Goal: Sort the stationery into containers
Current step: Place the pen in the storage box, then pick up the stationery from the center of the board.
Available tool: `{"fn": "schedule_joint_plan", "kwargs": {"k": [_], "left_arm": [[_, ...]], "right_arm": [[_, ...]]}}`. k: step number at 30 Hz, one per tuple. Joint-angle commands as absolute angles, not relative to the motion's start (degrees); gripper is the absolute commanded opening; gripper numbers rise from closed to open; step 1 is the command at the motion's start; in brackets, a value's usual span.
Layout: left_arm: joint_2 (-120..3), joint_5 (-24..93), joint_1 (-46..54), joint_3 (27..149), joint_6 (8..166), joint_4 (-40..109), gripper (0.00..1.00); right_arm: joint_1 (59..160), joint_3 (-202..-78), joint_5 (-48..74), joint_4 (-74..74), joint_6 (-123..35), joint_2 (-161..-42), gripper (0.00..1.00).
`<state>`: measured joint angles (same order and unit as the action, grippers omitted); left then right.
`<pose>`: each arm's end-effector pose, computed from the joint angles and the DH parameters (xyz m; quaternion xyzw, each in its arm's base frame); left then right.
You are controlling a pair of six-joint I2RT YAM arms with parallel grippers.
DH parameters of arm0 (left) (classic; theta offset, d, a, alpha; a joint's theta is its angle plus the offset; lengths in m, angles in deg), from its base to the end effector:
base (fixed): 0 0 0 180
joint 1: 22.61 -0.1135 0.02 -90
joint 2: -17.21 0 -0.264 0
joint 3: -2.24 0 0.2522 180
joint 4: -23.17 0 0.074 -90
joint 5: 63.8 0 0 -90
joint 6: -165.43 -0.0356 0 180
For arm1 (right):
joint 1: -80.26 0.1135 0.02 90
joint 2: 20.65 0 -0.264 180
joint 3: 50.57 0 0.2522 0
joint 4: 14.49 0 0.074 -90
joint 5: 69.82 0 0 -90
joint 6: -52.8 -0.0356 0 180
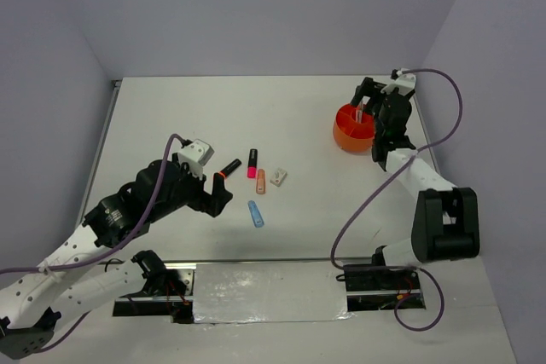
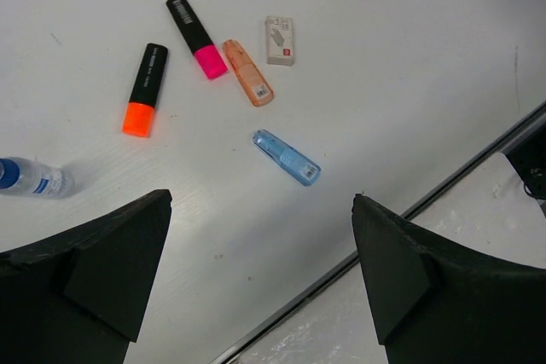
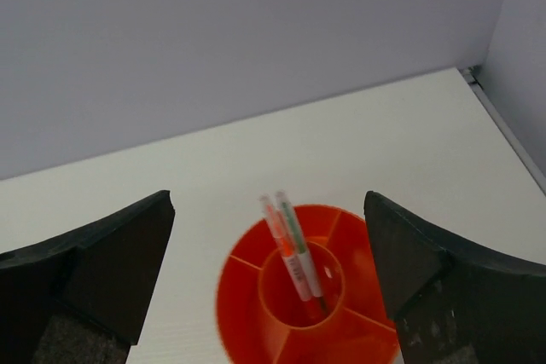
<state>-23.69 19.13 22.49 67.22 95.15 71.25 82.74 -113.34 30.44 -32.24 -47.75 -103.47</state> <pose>0.1094 -0.1036 0.3448 0.1511 0.8240 -0.2477 0.4866 0.3328 0.0081 0.2846 0.1123 0.7121 0.0142 0.6929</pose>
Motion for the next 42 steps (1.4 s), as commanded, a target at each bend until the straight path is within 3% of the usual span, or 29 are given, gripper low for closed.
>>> {"fn": "schedule_joint_plan", "kwargs": {"k": [1,9,15,26,42], "left_arm": [[-23.74,13.39,21.95,68.03,96.51,70.94,0.99],[-29.09,-6.38,15.54,70.49,105.29,77.87,0.99],[-30.69,-5.44,10.44,70.76,104.79,78.50,0.99],[-28.05,-2.45,9.99,69.44,103.46,76.48,0.99],[-29.81,-0.34,9.99,69.52,102.67,76.21,0.99]], "right_arm": [[85.60,-114.43,29.76,-29.49,-50.82,-94.14,1.00],[104.41,-117.93,35.91,-3.75,-53.10,-86.47,1.00],[117.43,-118.03,45.02,8.41,-62.42,-91.75,1.00],[127.63,-120.47,56.46,18.77,-81.66,-102.81,1.00],[129.39,-134.91,56.39,26.96,-91.07,-123.74,0.97]]}}
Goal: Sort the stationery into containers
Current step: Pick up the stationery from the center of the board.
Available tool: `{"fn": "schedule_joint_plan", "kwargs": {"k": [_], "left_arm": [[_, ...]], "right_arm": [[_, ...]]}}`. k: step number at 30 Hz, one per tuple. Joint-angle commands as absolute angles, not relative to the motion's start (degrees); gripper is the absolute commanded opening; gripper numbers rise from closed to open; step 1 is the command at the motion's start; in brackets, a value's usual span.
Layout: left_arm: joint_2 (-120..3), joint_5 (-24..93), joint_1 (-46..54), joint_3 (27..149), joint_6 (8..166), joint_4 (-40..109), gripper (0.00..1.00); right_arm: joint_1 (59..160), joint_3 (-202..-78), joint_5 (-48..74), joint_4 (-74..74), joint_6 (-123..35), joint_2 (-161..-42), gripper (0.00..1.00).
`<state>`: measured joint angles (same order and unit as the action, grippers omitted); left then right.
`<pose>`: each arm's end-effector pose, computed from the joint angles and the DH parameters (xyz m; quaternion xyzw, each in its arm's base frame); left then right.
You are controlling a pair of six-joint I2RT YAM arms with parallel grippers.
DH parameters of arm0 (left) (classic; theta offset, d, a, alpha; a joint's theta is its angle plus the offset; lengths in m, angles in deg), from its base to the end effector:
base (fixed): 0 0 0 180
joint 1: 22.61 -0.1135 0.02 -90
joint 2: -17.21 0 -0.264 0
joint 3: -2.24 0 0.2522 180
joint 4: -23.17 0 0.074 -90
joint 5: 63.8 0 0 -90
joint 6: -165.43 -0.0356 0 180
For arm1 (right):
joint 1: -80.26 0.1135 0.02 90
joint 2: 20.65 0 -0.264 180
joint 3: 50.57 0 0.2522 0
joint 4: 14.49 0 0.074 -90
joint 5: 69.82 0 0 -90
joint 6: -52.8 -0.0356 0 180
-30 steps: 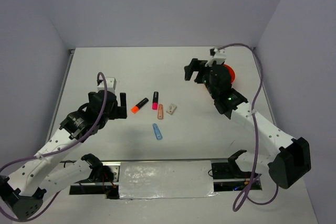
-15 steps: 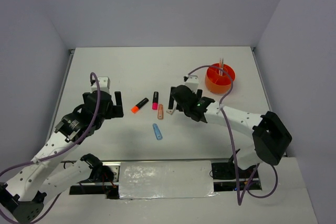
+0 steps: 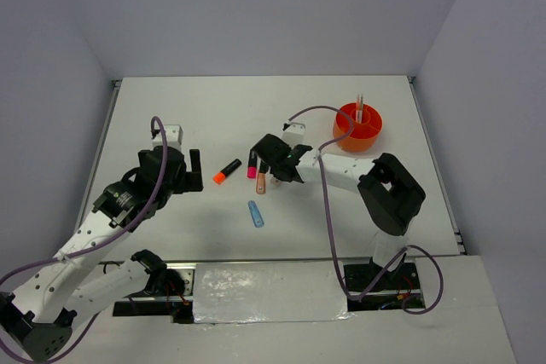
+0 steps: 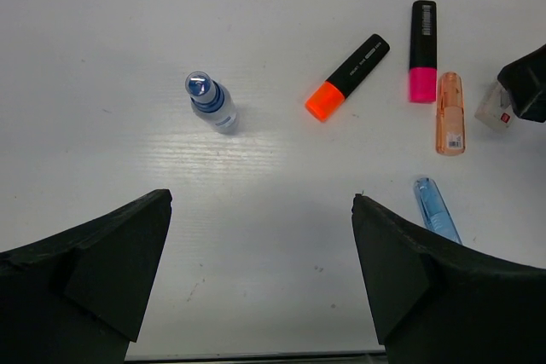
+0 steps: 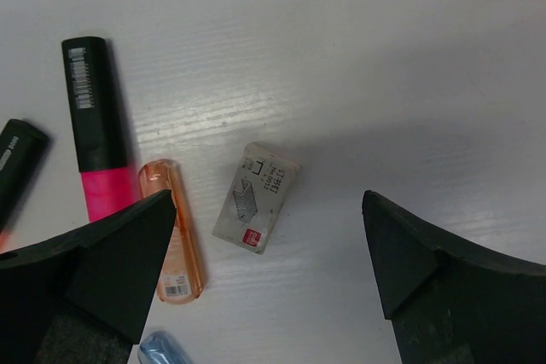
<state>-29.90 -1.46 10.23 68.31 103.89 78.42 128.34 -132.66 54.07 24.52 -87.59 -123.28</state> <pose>0.1467 -0.0750 0.3264 -0.0748 0.8698 -0.0401 0.4861 0.2595 0.2593 0.1934 0.0951 0.9213 0.0066 0.3770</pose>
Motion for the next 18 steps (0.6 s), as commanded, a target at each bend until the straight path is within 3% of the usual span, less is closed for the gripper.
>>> {"fn": "schedule_joint_plan", "kwargs": {"k": [1,16,18], "left_arm": [[-29.81,-0.25,9.99,69.44,102.58,76.21,0.99],[-29.90,1.06,9.99,69.44,102.06,75.77,0.99],[-29.99,1.06,9.99,69.35,102.06,75.77,0.99]], "right_arm": [[129.39,-134.73,56.65,27.04,-91.60,-123.83,0.96],[129.39,-136.31,56.22,23.88,-91.61,-131.65,0.82],[129.30,-136.31,56.13,23.70,-91.43,-132.18,0.71]]}}
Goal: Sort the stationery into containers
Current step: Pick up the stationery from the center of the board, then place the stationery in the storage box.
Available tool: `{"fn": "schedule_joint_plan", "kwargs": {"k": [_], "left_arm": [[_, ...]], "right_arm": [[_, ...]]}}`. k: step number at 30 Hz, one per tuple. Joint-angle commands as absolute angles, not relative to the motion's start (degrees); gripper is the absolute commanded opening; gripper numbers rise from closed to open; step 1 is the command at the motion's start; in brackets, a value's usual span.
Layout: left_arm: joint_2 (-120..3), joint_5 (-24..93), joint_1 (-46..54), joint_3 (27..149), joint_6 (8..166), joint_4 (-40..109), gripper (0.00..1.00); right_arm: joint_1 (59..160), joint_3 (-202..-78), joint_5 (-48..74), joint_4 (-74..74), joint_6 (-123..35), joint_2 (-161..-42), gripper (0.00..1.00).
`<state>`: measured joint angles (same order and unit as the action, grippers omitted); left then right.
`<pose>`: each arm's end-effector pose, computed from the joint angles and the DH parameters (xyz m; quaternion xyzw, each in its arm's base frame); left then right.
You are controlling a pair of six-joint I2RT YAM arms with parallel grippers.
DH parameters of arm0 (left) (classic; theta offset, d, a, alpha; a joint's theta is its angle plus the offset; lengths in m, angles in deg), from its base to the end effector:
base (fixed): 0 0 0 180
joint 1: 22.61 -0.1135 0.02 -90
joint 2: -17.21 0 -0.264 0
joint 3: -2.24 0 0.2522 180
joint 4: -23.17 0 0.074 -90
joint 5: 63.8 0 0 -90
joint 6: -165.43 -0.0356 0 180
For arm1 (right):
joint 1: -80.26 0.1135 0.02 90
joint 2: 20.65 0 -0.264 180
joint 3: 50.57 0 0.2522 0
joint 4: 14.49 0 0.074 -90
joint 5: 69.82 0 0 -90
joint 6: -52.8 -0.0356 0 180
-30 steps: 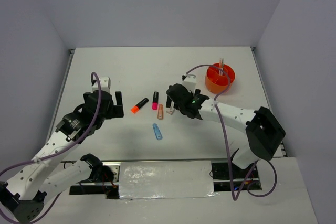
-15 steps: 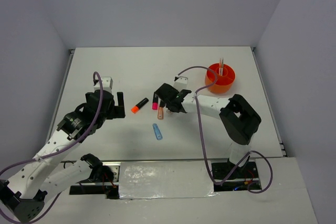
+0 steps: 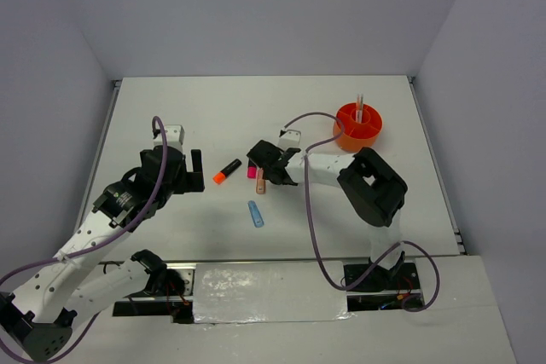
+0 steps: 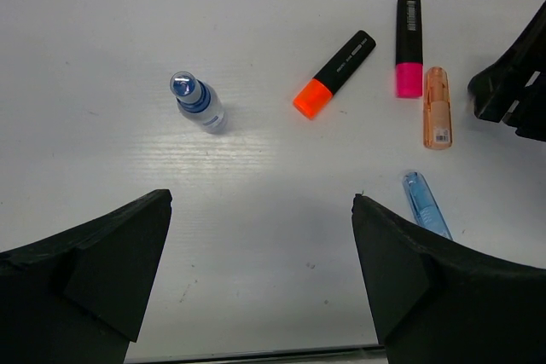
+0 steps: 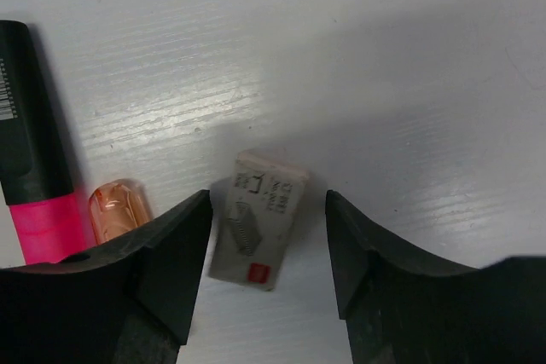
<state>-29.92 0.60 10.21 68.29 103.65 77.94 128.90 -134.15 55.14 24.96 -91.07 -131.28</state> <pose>0.1470 -0.0765 0.3266 -0.0659 0.8716 -0.0555 0.4825 0.2656 0.2708 0.1513 0.1037 0.9301 -0.0326 0.3509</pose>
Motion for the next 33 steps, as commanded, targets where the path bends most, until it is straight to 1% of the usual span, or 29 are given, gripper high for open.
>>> {"fn": "schedule_joint_plan", "kwargs": {"k": [1,3,6,7,9,10,12,13,14,15,17,18,19,20,21,25,27,31,33], "left_arm": [[-29.99,1.06,9.99,69.44,102.14,75.77,0.99],[-29.90,1.06,9.99,69.35,102.14,75.69,0.99],[-29.90,1.24,9.99,69.26,101.97,75.69,0.99],[-29.99,1.24,9.99,69.26,101.97,75.69,0.99],[-30.07,1.24,9.99,69.35,102.06,75.77,0.99],[-30.07,1.24,9.99,69.44,102.06,75.69,0.99],[-29.99,1.24,9.99,69.26,101.97,75.69,0.99],[-29.90,1.33,9.99,69.26,101.97,75.60,0.99],[-29.90,1.50,9.99,69.26,101.97,75.60,0.99],[-29.90,1.50,9.99,69.18,101.97,75.51,0.99],[-29.81,1.68,9.99,69.26,101.97,75.60,0.99],[-29.72,1.59,9.99,69.26,101.88,75.60,0.99],[-29.64,1.68,9.99,69.26,101.88,75.69,0.99],[-29.55,1.68,9.99,69.35,101.79,75.60,0.99],[-29.11,1.77,9.99,69.26,101.79,75.60,0.99],[-28.58,2.29,9.99,69.09,101.53,75.25,0.99],[-28.75,2.82,9.99,69.00,101.27,75.07,0.99],[-29.63,3.88,9.99,69.09,100.91,74.81,0.99],[-29.90,4.23,9.99,69.17,100.83,74.90,0.99]], "right_arm": [[129.48,-135.96,56.30,23.53,-91.43,-131.92,0.60],[129.39,-134.29,56.22,22.65,-91.52,-130.60,0.51],[129.39,-132.01,56.30,22.03,-91.61,-127.97,0.42],[129.48,-131.39,56.30,21.68,-91.43,-127.09,0.37],[129.31,-129.46,56.22,20.19,-90.03,-124.45,0.32],[129.22,-128.76,55.96,18.97,-86.89,-123.14,0.29],[128.17,-126.30,55.34,15.28,-83.02,-118.75,0.27],[127.38,-124.98,53.86,12.66,-75.69,-116.64,0.23],[124.85,-122.27,51.58,7.32,-71.44,-112.53,0.22],[123.17,-121.46,47.90,6.22,-67.83,-110.67,0.22],[118.78,-120.93,45.24,6.91,-60.87,-106.10,0.22],[113.62,-120.75,42.79,7.26,-59.19,-104.95,0.22],[110.53,-120.67,41.90,7.70,-57.17,-102.50,0.21],[107.62,-120.58,41.28,9.01,-56.72,-101.17,0.21],[102.55,-120.49,40.93,9.46,-56.45,-100.02,0.22],[90.92,-120.57,39.96,9.99,-57.06,-94.75,0.23],[85.05,-120.84,37.95,8.51,-56.02,-94.21,0.23],[78.53,-123.90,33.46,3.94,-52.33,-97.18,0.23],[77.02,-125.23,32.05,2.35,-49.44,-98.95,0.24]]}}
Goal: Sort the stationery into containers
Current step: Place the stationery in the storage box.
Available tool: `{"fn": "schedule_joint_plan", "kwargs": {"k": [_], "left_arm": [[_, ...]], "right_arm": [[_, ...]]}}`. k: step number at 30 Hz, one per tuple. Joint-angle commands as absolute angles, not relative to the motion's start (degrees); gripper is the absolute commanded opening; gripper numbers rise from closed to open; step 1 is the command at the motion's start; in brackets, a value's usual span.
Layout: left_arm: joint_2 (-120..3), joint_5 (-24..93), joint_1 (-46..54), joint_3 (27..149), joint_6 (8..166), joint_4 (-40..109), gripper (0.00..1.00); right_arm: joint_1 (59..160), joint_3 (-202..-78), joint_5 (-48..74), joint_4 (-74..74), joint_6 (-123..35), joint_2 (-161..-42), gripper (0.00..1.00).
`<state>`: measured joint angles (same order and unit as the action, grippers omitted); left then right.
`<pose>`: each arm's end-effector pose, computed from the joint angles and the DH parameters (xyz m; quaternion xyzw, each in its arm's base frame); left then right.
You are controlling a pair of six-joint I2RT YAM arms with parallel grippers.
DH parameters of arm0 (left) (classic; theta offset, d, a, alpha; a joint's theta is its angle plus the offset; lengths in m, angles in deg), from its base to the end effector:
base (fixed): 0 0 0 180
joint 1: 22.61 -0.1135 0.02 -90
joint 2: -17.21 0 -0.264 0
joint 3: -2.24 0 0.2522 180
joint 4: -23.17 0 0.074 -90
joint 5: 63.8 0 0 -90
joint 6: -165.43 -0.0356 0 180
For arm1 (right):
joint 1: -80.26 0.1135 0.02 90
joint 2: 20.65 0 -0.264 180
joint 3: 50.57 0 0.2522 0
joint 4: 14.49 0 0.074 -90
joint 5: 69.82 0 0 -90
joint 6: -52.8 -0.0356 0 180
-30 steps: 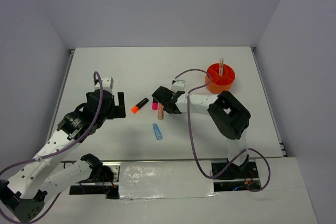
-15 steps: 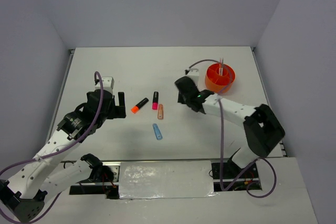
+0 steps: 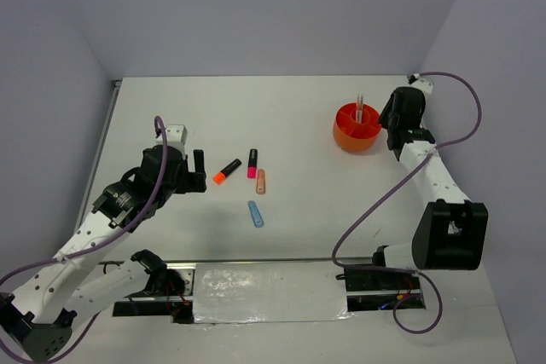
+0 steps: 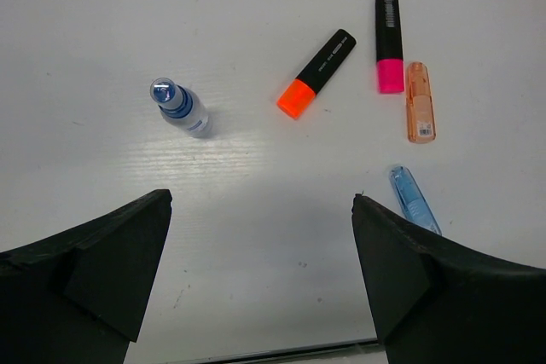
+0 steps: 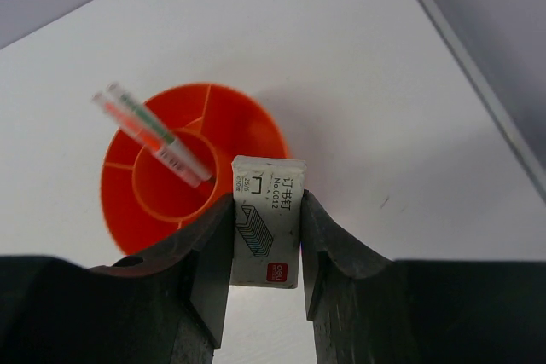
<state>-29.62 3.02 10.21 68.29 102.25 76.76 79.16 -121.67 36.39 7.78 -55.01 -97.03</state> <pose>0.1468 -0.0780 0.3288 -0.0483 0.8701 -0.0731 0.4849 0.3046 -0.0158 0.2968 0.2112 0.8231 -0.0447 0.5253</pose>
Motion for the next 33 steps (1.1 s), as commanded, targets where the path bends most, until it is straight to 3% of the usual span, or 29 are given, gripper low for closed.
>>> {"fn": "schedule_joint_plan", "kwargs": {"k": [1,10,18,33], "left_arm": [[-29.81,4.32,9.99,69.09,100.74,74.98,0.99],[-28.84,5.90,9.99,68.73,100.12,74.19,0.99],[-29.55,6.86,9.99,68.91,99.68,74.02,0.99],[-29.20,8.71,9.99,68.74,98.98,73.40,0.99]], "right_arm": [[76.49,-126.02,31.70,0.26,-48.38,-100.78,0.24],[70.24,-130.32,14.66,-9.33,-45.82,-110.64,0.37],[70.24,-132.18,7.28,-13.65,-43.36,-117.15,0.39],[69.80,-128.75,8.14,-14.35,-42.21,-117.59,0.51]]}}
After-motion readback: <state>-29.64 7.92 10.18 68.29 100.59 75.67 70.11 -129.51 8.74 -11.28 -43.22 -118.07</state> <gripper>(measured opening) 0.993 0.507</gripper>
